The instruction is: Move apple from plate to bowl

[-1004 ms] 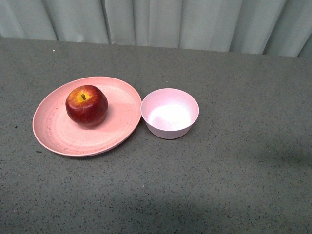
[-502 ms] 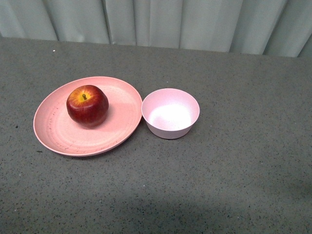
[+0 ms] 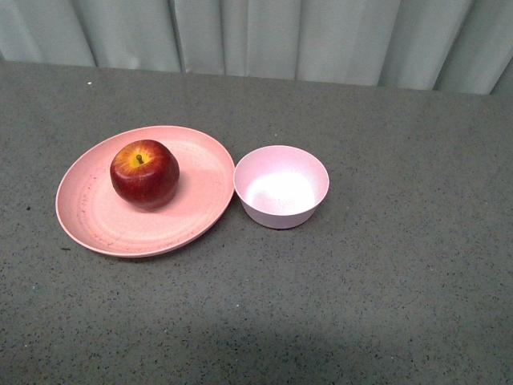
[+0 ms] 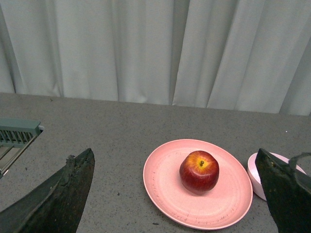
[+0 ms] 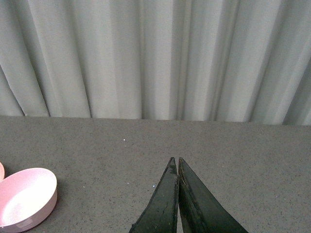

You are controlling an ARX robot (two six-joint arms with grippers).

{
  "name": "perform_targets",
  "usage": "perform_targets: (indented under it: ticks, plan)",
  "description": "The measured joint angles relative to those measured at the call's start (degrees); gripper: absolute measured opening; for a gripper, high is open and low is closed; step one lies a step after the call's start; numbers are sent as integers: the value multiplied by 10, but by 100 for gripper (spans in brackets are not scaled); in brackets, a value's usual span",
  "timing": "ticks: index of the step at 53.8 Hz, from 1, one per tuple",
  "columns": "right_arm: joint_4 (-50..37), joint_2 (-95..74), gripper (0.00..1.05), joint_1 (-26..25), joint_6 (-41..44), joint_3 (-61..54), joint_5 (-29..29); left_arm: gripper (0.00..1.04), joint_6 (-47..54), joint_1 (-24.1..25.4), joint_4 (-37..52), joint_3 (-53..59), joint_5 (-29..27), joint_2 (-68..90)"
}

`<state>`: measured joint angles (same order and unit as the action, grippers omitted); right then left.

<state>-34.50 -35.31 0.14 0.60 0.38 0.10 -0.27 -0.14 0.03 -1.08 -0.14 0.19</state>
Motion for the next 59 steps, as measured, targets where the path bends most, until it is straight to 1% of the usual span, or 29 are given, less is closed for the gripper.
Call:
perform_targets:
  ticks: [25, 44, 59]
  plan:
    - [136, 145, 1, 0, 0, 0, 0, 98, 0, 0, 0, 0, 0, 0]
    - [206, 216, 1, 0, 0, 0, 0, 98, 0, 0, 0, 0, 0, 0]
    - [243, 253, 1, 0, 0, 0, 0, 98, 0, 0, 0, 0, 0, 0]
